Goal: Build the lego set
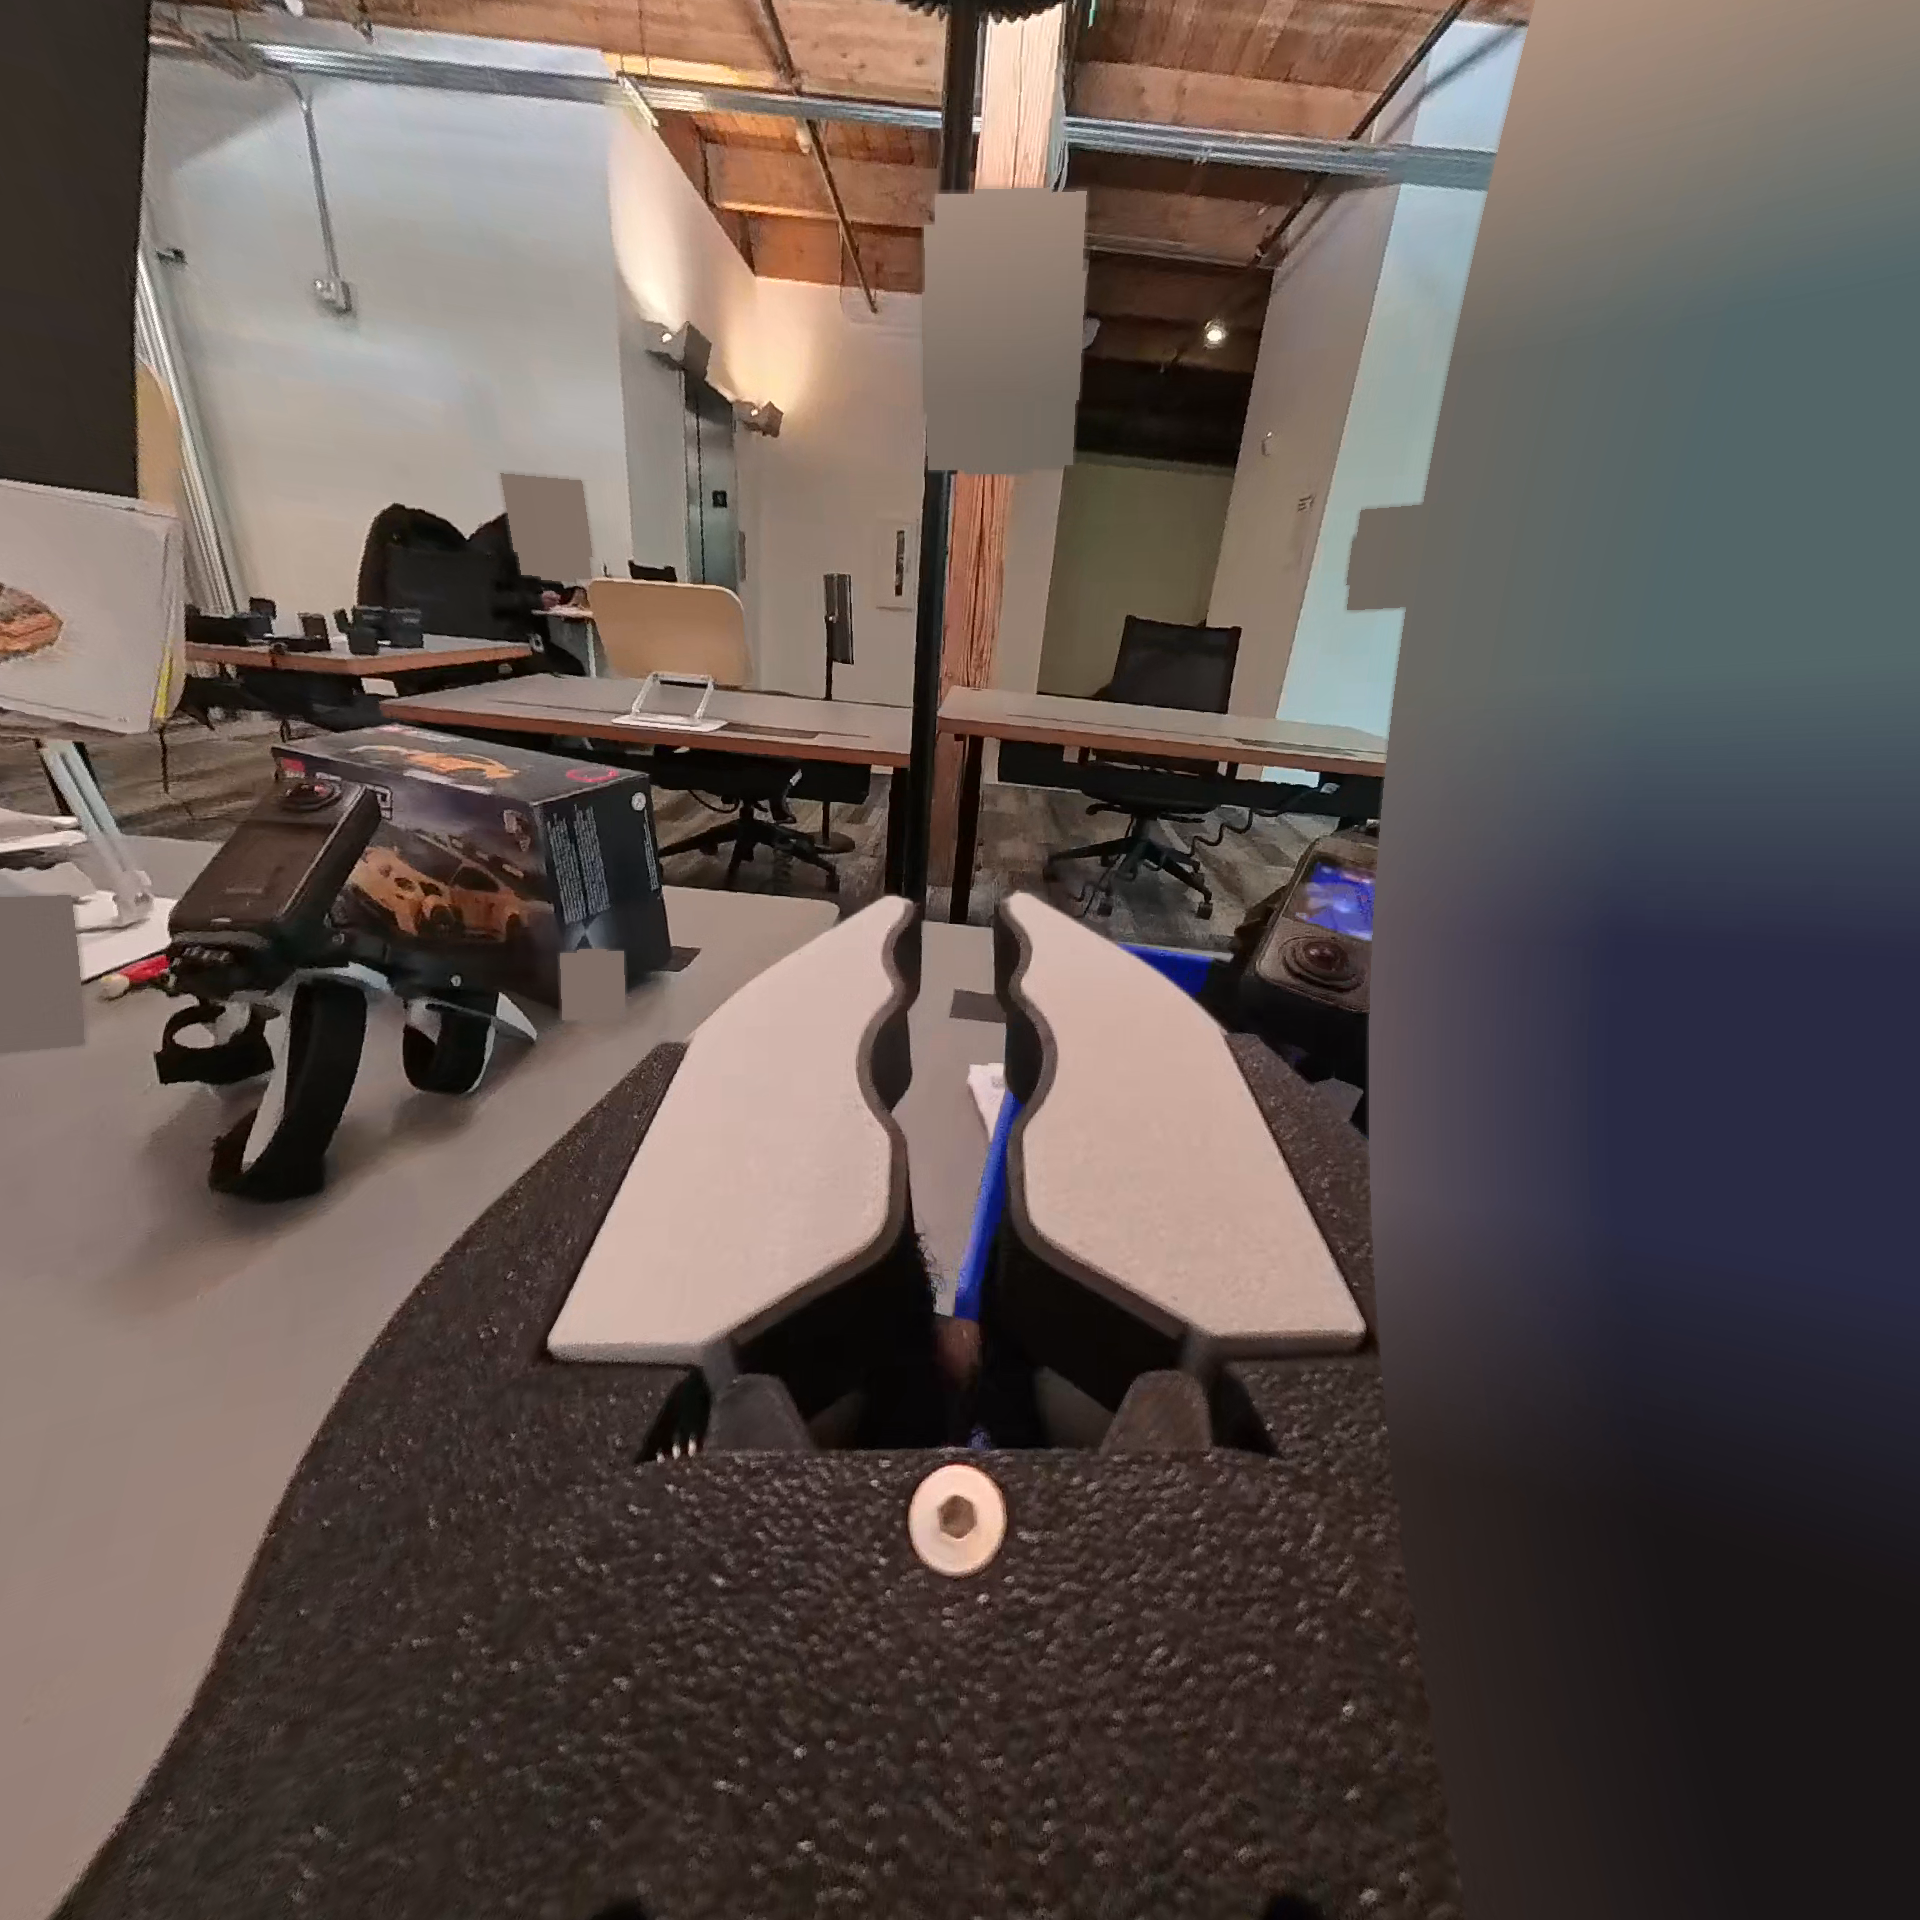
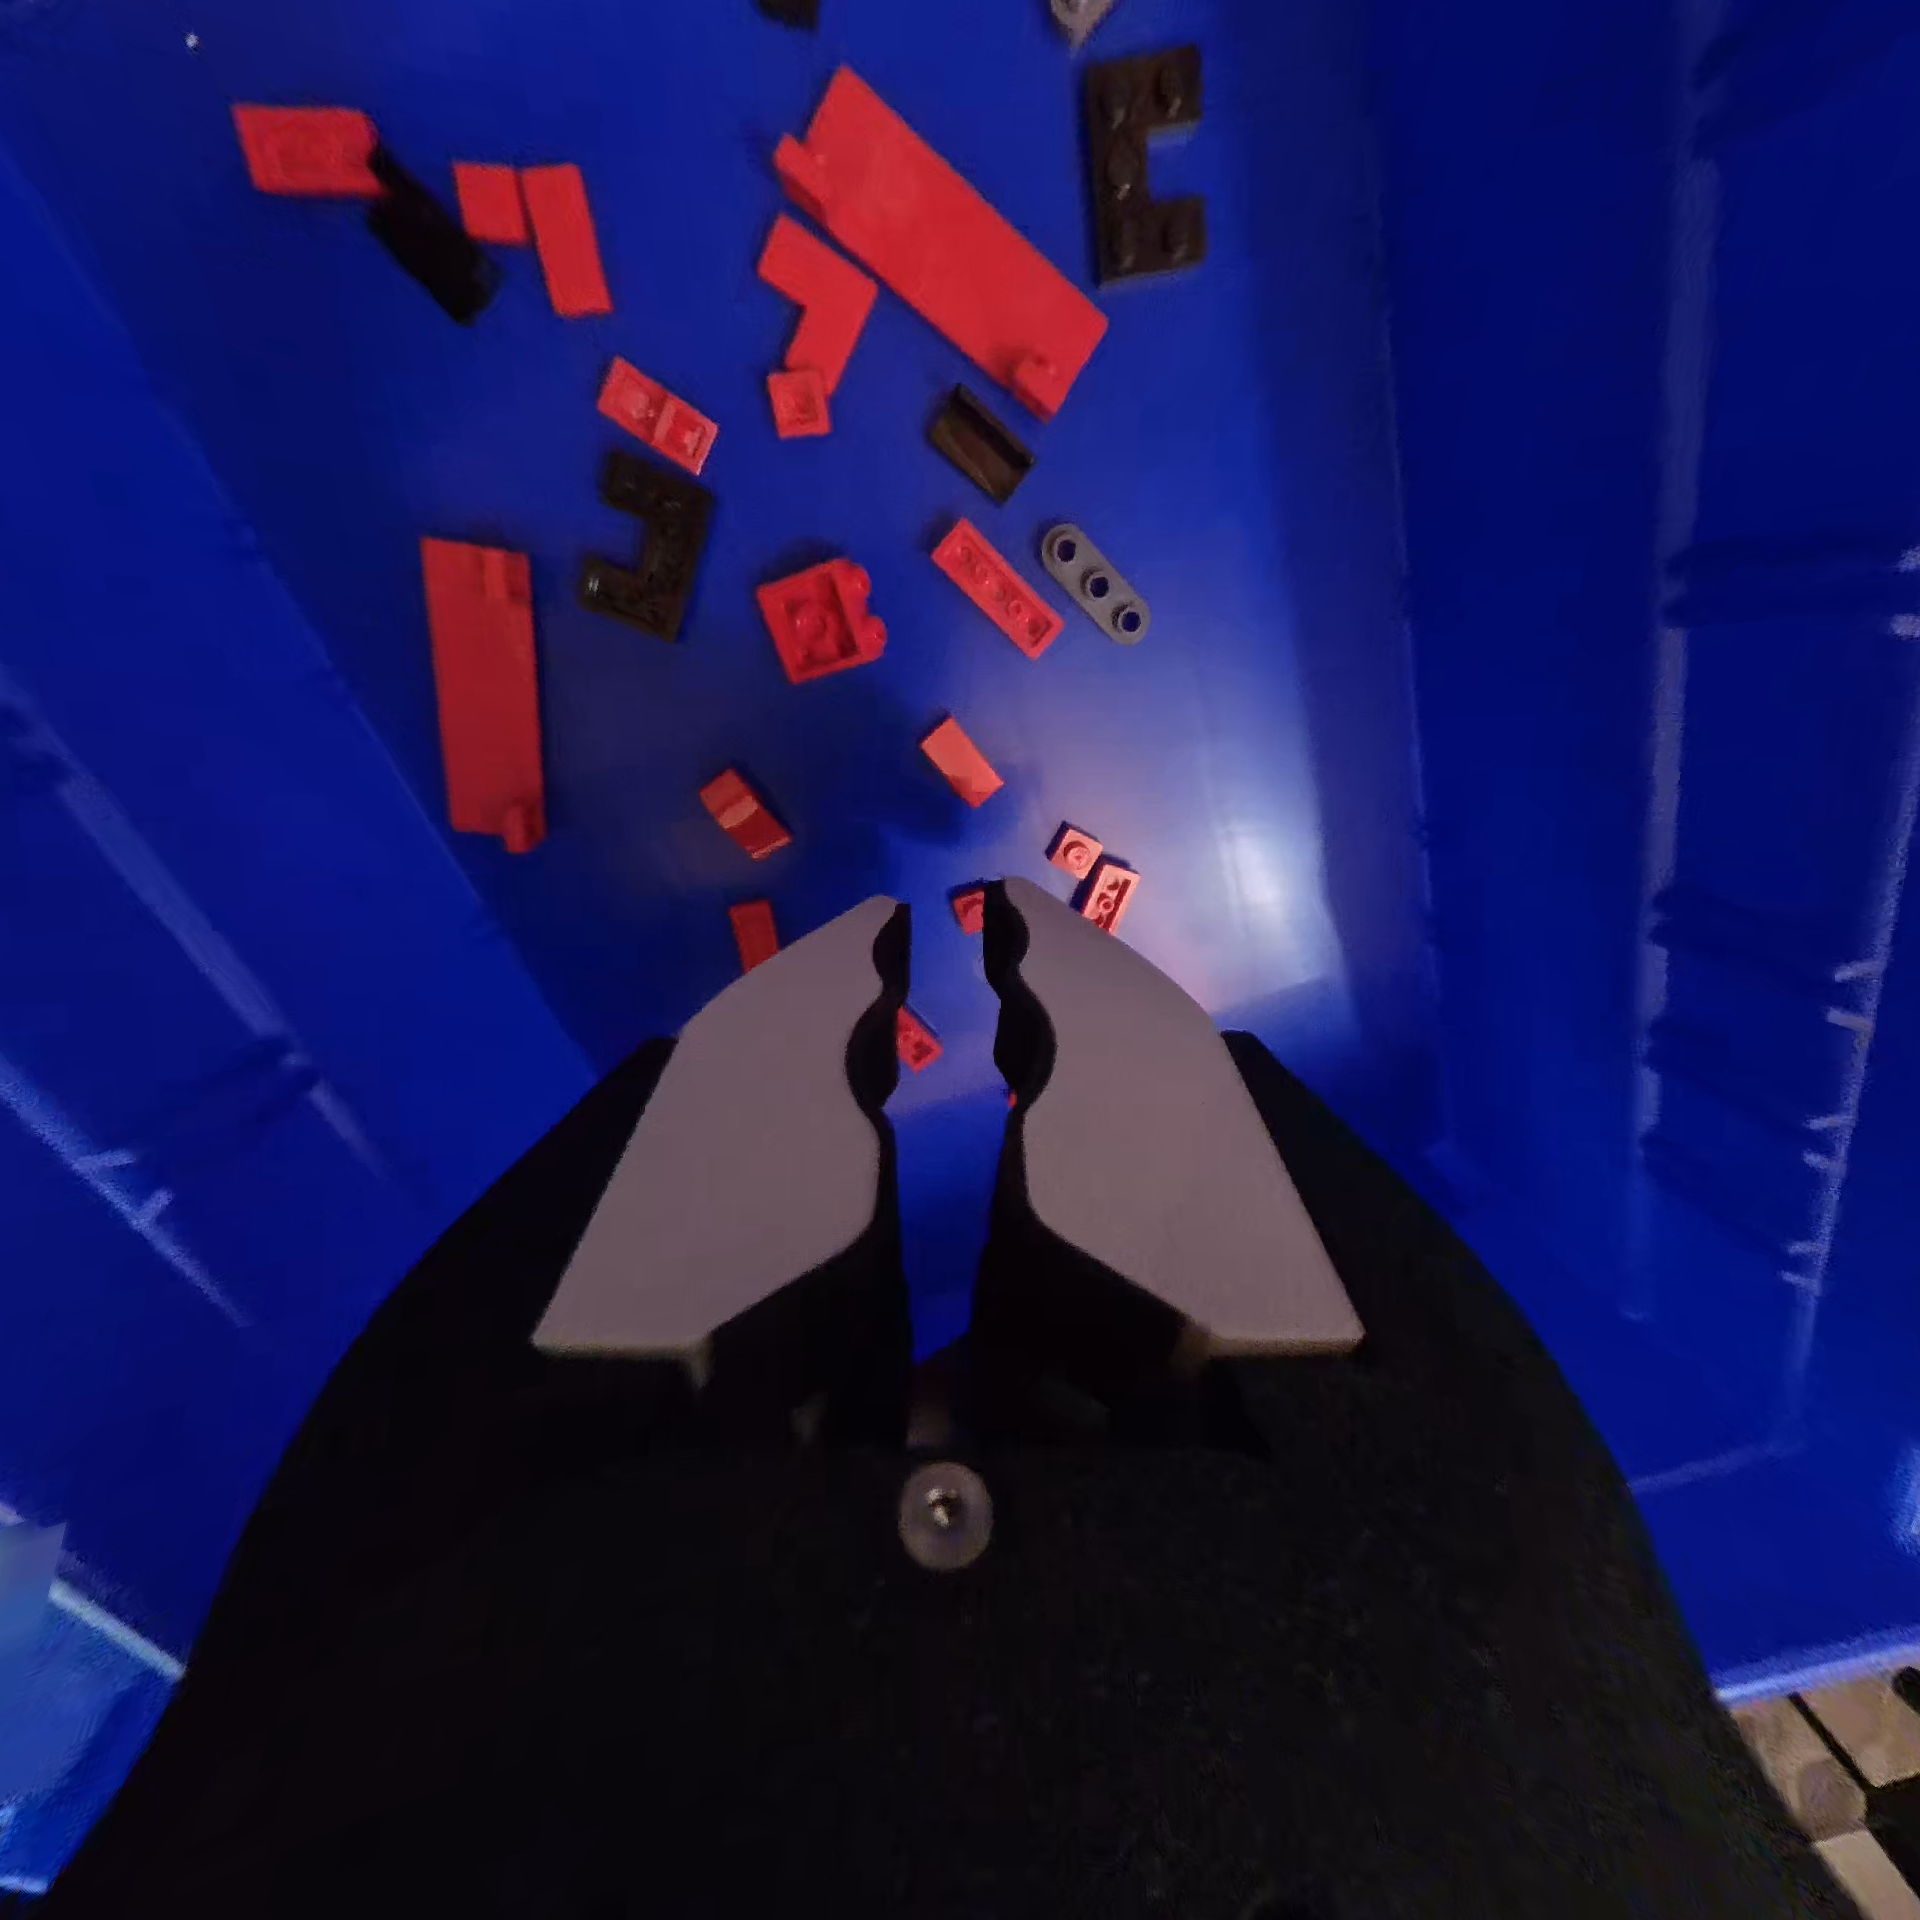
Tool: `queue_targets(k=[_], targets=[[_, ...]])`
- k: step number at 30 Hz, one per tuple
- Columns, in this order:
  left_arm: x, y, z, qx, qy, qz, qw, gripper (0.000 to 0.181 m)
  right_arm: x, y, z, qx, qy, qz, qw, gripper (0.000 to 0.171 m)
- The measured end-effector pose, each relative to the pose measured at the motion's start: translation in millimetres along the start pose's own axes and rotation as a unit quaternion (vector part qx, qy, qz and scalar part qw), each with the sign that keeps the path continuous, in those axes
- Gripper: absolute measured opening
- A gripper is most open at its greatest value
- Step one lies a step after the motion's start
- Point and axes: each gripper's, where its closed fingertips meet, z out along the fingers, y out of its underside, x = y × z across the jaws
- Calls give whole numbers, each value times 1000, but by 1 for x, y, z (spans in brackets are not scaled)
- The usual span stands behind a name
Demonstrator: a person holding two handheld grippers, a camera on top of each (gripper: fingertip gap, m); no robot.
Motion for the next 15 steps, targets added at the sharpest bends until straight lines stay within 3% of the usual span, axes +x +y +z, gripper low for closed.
queue_targets(k=[15], targets=[[8, 4, 5, -1, 28, 1, 1000, 12, 6, 9, 15, -17, -21, -9, 1000, 8]])
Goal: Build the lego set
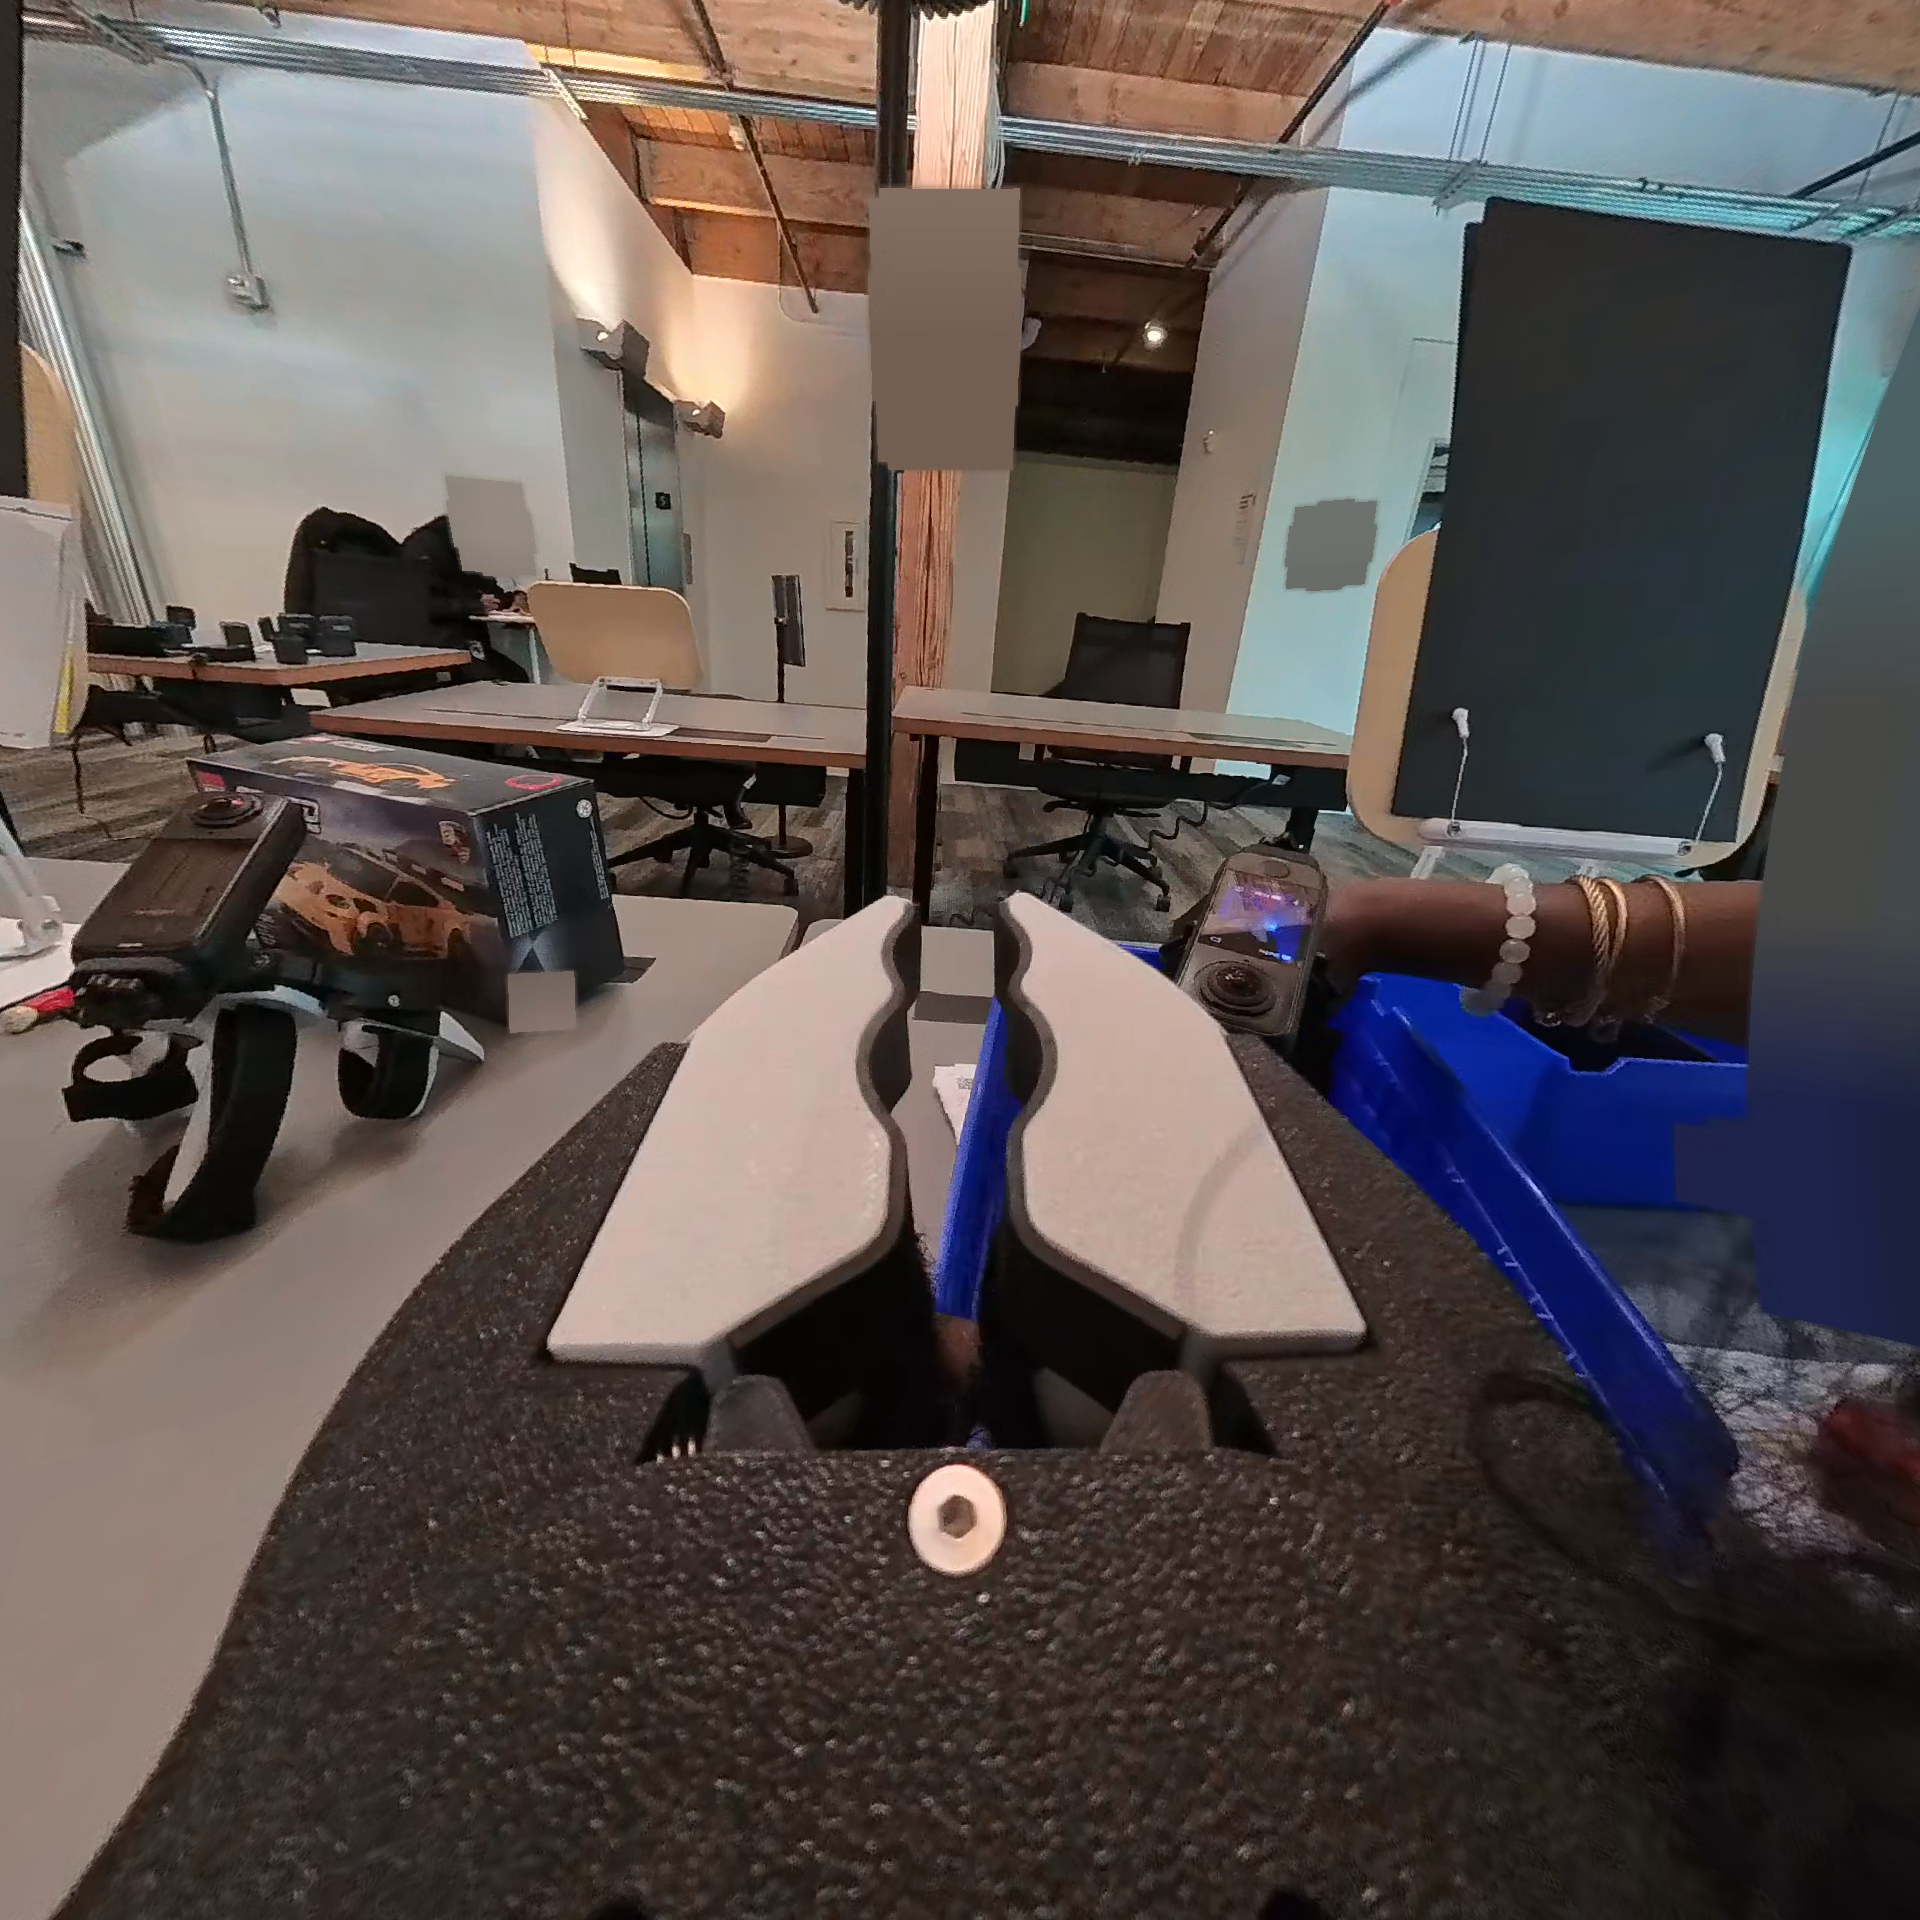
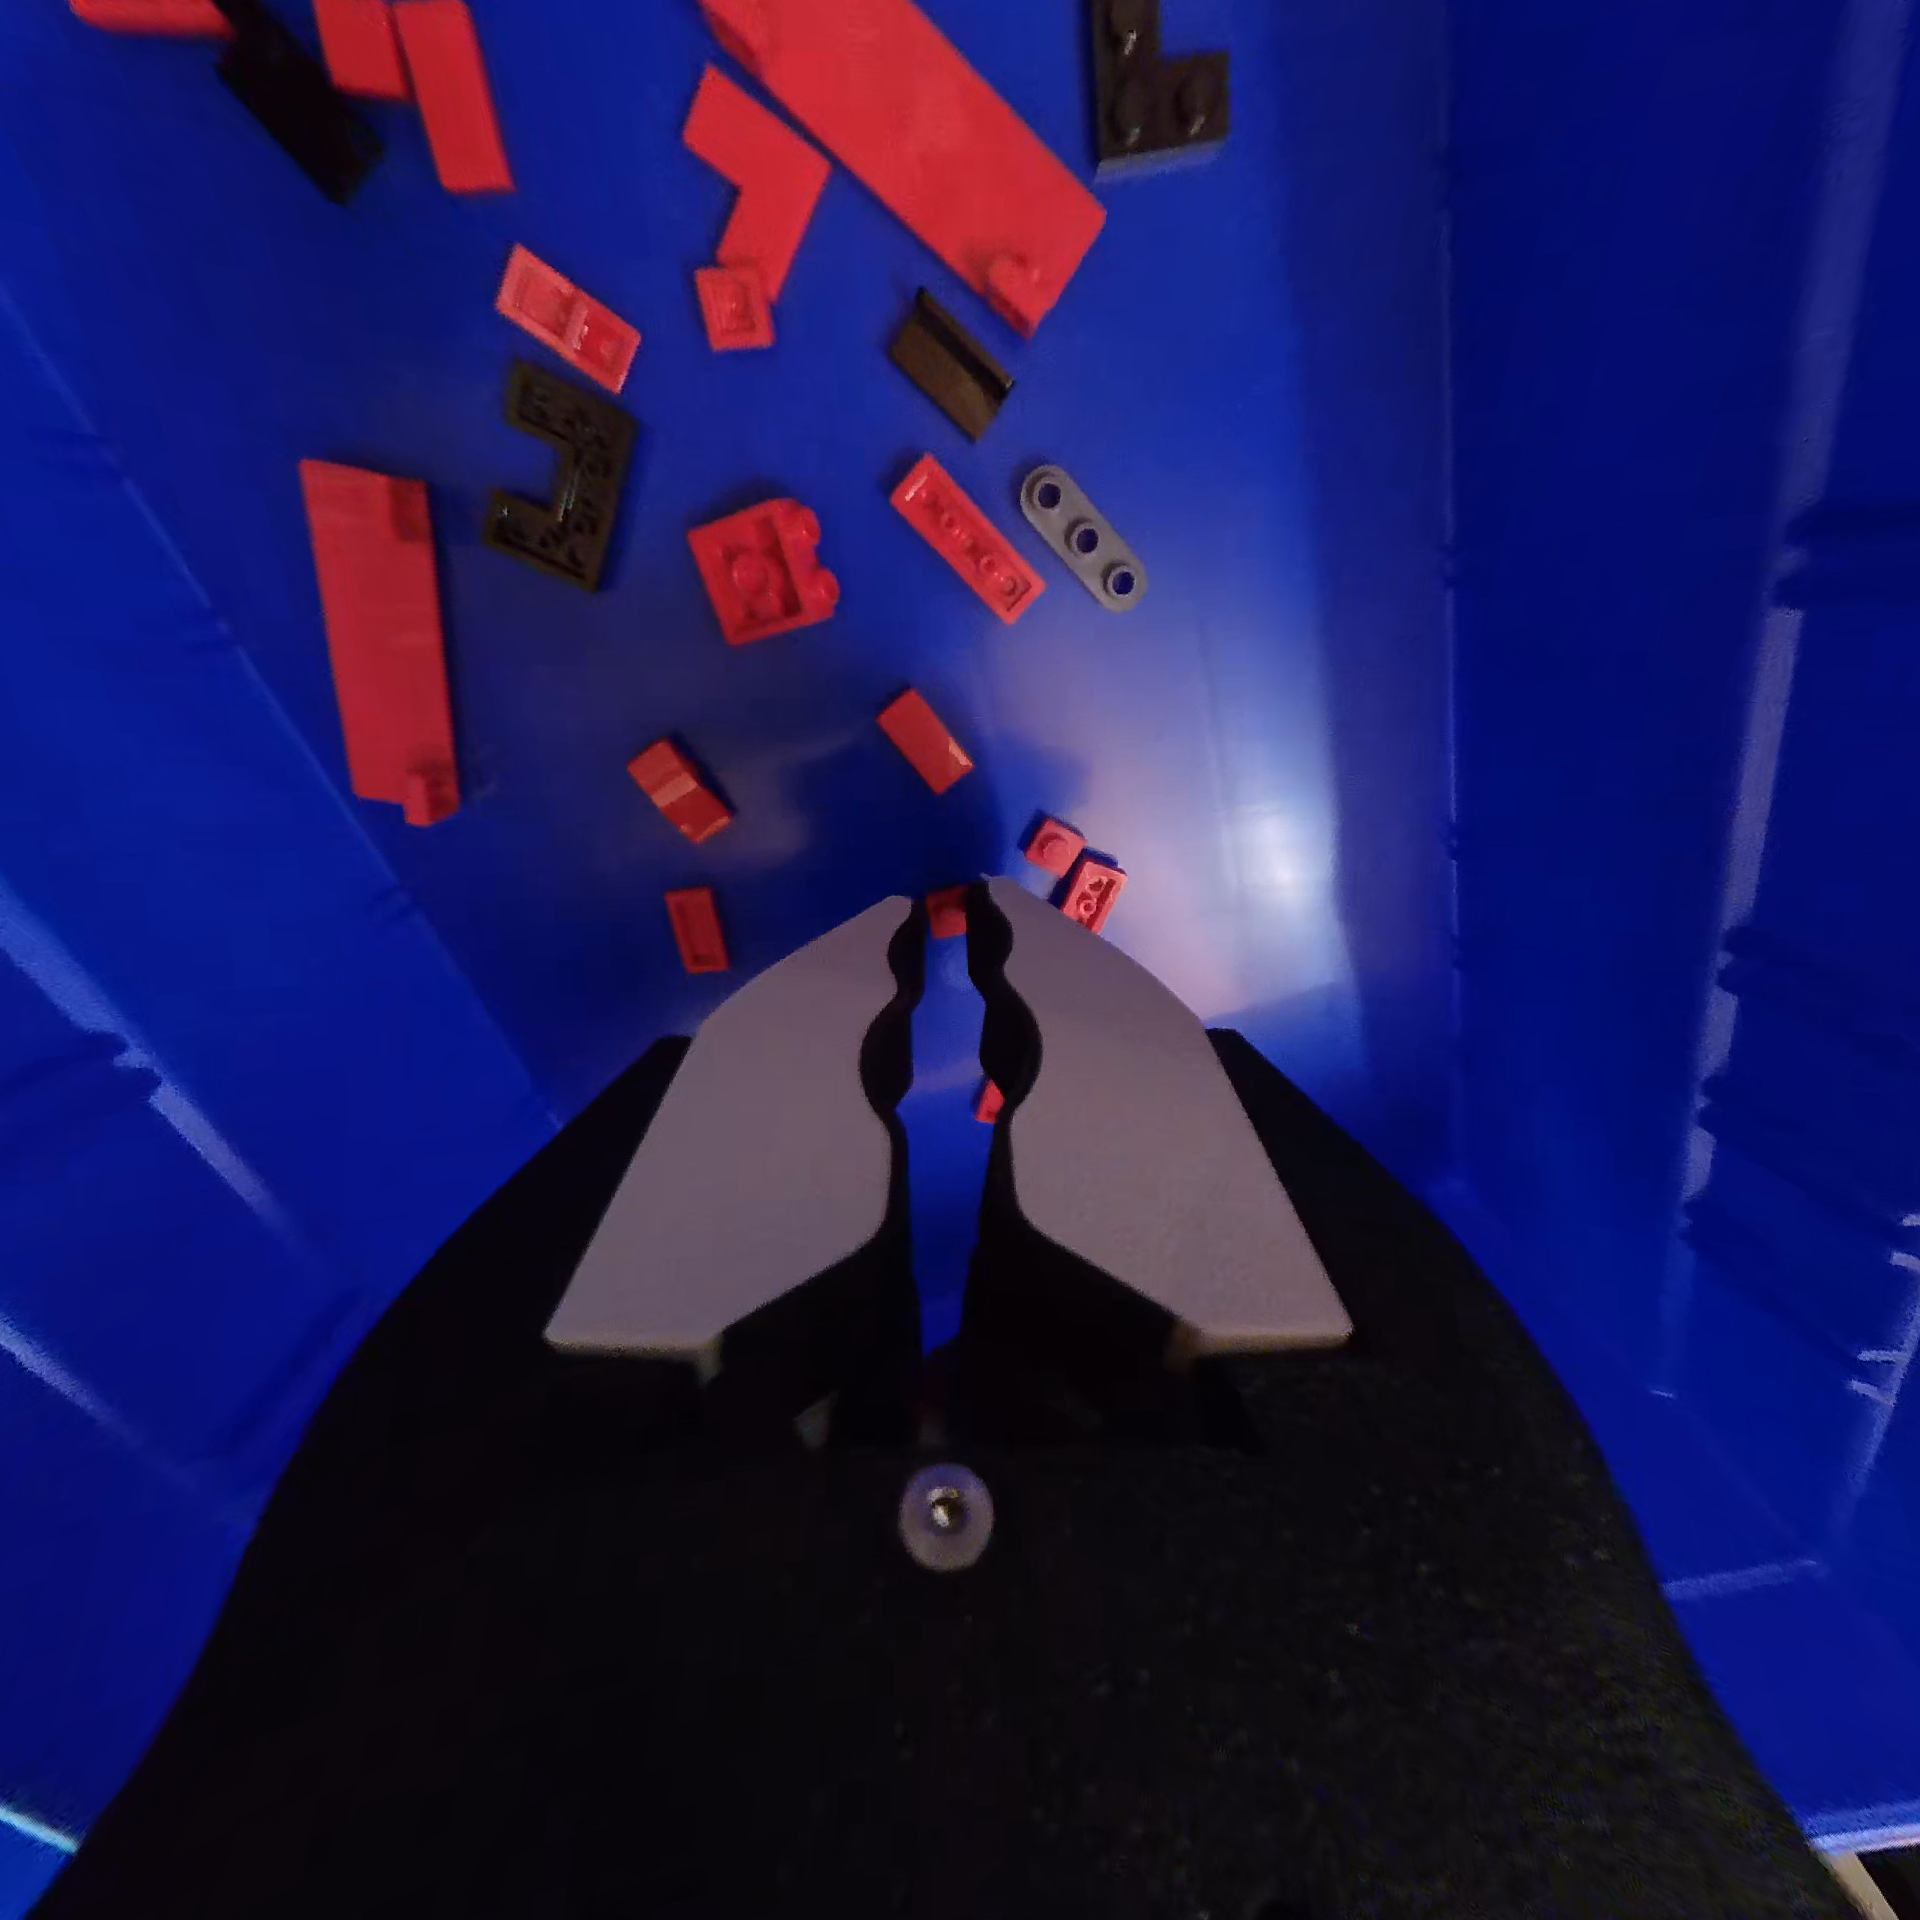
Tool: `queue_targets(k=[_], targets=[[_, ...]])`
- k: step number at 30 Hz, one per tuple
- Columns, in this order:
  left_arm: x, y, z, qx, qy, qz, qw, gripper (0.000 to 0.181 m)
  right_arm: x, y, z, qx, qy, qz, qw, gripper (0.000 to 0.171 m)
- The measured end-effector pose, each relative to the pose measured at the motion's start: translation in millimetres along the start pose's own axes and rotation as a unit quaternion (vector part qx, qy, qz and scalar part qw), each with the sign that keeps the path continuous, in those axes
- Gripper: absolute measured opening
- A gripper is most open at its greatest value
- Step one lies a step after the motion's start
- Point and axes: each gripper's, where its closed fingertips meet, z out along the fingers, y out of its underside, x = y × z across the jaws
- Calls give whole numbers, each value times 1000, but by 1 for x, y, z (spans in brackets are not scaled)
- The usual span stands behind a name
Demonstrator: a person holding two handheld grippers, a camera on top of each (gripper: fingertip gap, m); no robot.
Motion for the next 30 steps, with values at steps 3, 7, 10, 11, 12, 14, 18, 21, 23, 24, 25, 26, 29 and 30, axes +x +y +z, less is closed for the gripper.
queue_targets(k=[3, 7, 10, 11, 12, 14, 18, 21, 23, 24, 25, 26, 29, 30], targets=[[1, 1, 1, -4, 1, 3, 1000, 12, 0, 0, 0, 5, 3, 5, 1000, 7], [2, 2, 1, -5, 4, 4, 1000, 13, -1, 0, -1, 9, 5, 12, 1000, 10], [3, 2, 2, -5, 5, 4, 1000, 13, -1, 1, -3, 3, 6, 14, 1000, 12], [3, 2, 2, -5, 6, 4, 1000, 13, -1, 1, -3, 4, 6, 15, 1000, 12], [2, 2, 2, -5, 6, 3, 1000, 13, 0, 1, -4, 4, 7, 15, 1000, 12], [2, 3, 2, -6, 7, 3, 1000, 13, 2, 1, -5, 5, 11, 17, 1000, 12], [3, 4, 3, -8, 9, 2, 1000, 13, 2, 3, -1, -1, 6, 24, 1000, 11], [3, 5, 3, -10, 9, 2, 1000, 13, -1, 1, -2, 1, -5, 29, 1000, 9], [3, 6, 4, -11, 9, 2, 1000, 13, -4, 1, -1, -2, -8, 28, 1000, 9], [3, 6, 4, -12, 10, 2, 1000, 14, -4, 1, -1, -3, -4, 25, 1000, 9], [3, 6, 4, -13, 10, 1, 1000, 14, -4, 0, -2, -1, 0, 25, 1000, 9], [3, 7, 4, -13, 10, 1, 1000, 14, -3, 0, -2, 4, 3, 27, 1000, 9], [4, 7, 5, -15, 12, 2, 1000, 14, -1, 2, -2, 0, 7, 32, 999, 10], [4, 7, 5, -15, 12, 3, 1000, 14, -1, 3, -1, -1, 7, 32, 999, 9]])
